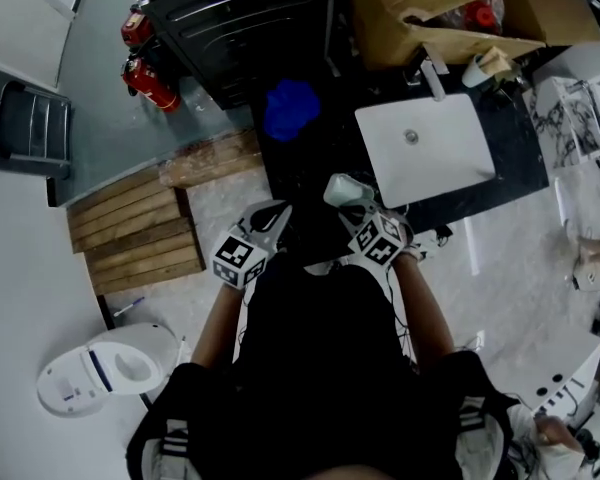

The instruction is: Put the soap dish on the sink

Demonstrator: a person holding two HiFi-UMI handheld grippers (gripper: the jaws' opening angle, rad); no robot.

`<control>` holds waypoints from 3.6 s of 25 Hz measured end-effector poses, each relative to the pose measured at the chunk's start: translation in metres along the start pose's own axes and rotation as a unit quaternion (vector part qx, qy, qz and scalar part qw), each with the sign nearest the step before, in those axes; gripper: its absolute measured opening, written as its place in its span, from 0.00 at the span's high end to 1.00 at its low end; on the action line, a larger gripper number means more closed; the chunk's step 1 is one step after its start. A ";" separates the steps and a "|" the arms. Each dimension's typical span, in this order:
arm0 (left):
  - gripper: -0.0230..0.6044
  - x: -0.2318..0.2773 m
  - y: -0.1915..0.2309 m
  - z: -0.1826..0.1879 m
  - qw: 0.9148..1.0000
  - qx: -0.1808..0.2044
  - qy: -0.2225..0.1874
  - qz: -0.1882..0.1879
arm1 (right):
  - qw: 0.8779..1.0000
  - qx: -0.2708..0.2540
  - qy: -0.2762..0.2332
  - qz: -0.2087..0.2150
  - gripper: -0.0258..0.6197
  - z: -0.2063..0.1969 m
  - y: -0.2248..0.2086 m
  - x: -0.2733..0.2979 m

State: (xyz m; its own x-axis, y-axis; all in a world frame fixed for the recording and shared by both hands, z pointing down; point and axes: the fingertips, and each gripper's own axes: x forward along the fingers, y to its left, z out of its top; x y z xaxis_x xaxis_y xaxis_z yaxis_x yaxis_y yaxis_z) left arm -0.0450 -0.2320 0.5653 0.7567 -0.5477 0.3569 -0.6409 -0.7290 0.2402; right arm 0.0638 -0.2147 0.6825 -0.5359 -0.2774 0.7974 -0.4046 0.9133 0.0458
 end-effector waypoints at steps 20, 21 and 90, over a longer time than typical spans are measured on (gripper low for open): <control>0.96 -0.013 0.021 -0.007 1.000 -0.010 -0.007 -0.010 | 0.977 -0.044 0.206 0.011 0.96 -0.037 -0.002 0.033; 0.96 -0.013 0.022 -0.008 1.000 -0.010 -0.007 -0.009 | 0.976 -0.048 0.211 0.011 0.96 -0.037 -0.003 0.033; 0.96 0.034 -0.094 -0.014 1.000 0.000 -0.010 0.027 | 0.983 0.106 -0.150 -0.027 0.97 -0.071 0.000 -0.111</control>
State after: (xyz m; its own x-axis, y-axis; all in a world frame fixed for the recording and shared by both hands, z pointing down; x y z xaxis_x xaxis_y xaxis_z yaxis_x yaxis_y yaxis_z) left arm 0.0390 -0.1767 0.5670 0.7236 -0.5946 0.3504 -0.6808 -0.6985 0.2205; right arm 0.1765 -0.1629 0.6366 -0.6906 -0.4276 0.5833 -0.5664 0.8213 -0.0686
